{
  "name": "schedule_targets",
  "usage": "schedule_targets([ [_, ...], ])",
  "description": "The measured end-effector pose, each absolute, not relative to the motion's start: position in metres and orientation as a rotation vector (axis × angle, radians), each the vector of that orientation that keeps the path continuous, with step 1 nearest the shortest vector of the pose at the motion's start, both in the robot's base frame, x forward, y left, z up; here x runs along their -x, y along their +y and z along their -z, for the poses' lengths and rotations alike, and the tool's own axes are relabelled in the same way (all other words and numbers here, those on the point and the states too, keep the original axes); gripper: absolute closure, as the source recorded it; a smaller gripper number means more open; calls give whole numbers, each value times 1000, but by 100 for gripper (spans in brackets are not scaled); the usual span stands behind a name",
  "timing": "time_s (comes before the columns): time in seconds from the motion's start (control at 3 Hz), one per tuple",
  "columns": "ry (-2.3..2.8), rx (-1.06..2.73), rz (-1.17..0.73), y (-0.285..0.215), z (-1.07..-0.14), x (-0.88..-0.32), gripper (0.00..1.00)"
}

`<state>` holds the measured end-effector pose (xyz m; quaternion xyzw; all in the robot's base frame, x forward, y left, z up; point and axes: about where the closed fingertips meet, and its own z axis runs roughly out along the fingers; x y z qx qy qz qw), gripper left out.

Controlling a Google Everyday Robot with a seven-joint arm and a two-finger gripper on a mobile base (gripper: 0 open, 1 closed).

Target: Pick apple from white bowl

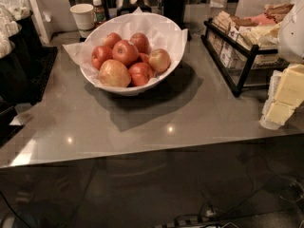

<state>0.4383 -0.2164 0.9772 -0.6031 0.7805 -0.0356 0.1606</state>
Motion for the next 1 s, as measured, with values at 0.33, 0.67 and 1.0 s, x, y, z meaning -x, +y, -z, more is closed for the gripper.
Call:
schedule_targets([
  [0.33,2229,1722,102,-216,-977,-438,0],
  [0.67,2209,1710,99,-214,-980,-442,0],
  [1.0,2092,1737,17,-190,-985,-477,0],
])
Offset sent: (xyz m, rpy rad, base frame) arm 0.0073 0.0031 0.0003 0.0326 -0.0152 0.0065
